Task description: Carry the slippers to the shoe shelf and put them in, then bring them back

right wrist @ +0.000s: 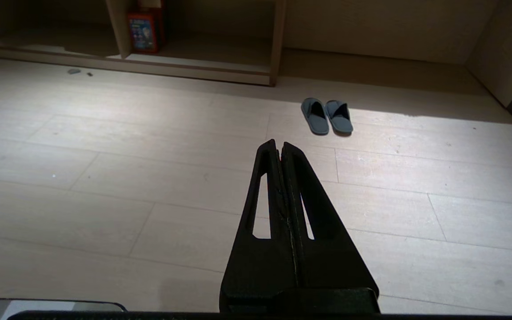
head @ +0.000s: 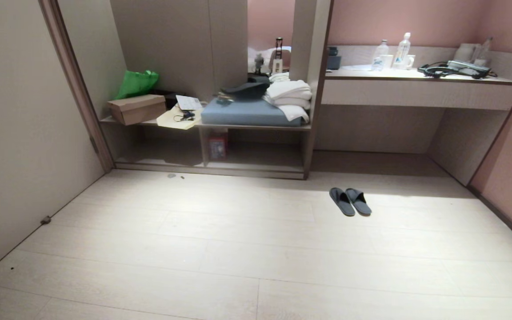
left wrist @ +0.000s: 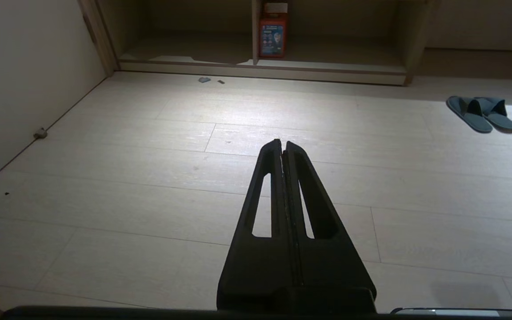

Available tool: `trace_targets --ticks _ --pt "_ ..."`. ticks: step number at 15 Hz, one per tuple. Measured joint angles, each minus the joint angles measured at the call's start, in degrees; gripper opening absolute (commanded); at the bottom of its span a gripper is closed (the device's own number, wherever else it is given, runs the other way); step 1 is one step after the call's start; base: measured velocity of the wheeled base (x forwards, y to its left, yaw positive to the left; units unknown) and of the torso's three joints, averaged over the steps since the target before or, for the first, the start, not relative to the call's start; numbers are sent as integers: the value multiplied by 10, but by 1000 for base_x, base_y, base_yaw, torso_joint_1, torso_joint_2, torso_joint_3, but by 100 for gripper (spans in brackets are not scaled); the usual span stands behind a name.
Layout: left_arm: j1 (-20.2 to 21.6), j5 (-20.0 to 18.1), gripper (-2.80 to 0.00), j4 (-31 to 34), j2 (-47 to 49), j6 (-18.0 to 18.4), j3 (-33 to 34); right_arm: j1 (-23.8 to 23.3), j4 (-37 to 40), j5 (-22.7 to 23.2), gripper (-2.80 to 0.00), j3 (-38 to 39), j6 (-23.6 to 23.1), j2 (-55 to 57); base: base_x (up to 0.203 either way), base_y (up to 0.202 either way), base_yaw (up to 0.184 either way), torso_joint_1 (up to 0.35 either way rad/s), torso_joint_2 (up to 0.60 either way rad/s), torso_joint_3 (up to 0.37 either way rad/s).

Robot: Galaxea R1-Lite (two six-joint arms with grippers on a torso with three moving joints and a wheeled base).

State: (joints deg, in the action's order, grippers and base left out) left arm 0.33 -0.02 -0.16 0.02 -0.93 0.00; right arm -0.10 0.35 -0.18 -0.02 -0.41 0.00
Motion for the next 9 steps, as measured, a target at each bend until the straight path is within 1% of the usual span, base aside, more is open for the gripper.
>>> trace_targets --ticks 9 --pt "0 0 -280 0 0 0 0 0 0 0 -280 -1 -2 0 0 0 0 0 0 0"
